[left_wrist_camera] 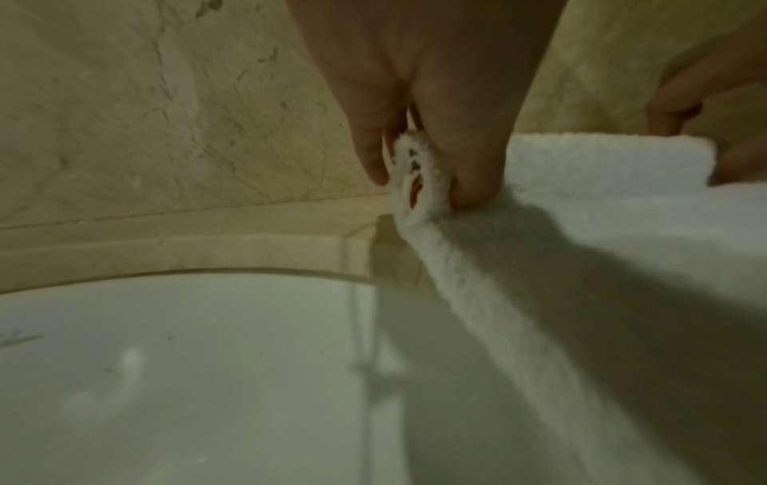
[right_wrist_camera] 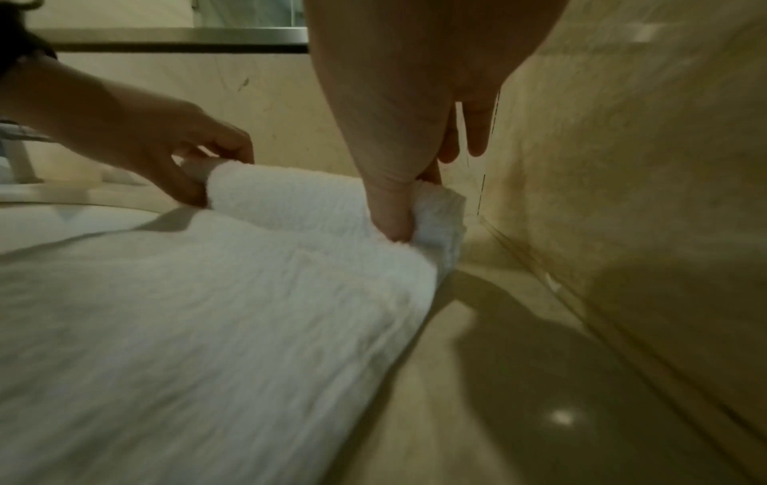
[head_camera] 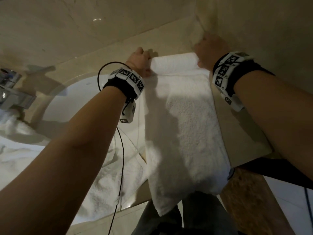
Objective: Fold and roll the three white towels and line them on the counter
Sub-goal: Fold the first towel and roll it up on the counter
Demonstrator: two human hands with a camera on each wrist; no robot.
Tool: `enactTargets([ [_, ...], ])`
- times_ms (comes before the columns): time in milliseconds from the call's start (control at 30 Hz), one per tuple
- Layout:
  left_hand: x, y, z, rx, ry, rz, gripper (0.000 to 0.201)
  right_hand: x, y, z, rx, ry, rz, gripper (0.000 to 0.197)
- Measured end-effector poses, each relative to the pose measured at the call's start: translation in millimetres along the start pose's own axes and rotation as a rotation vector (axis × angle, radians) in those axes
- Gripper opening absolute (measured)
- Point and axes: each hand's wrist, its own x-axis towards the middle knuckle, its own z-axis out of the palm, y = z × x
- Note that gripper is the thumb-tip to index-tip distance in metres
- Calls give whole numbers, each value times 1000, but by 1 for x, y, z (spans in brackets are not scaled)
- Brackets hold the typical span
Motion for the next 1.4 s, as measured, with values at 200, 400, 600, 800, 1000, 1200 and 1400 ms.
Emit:
enactTargets([
  [200, -34, -2, 20, 34, 143, 110, 43, -27, -6, 12, 122, 4, -28, 51],
  [400, -50, -6, 24, -150, 180, 119, 41, -36, 1, 12, 329, -89, -30, 32],
  [600, -59, -16, 19, -208, 106, 192, 41, -39, 3, 3, 362, -188, -66, 10],
  [800, -62, -9, 16, -166, 78, 142, 45, -43, -2, 8, 447, -136, -10, 37],
  [1000, -68, -8, 29, -6, 70, 163, 39, -52, -10, 13, 350, -81, 5, 42],
  [1200, -77, -19, 40, -244, 147, 195, 16, -67, -18, 18, 289, 15, -17, 32],
  [1400, -80, -18, 36, -1117, 118, -256, 29, -84, -18, 20, 223, 5, -12, 28],
])
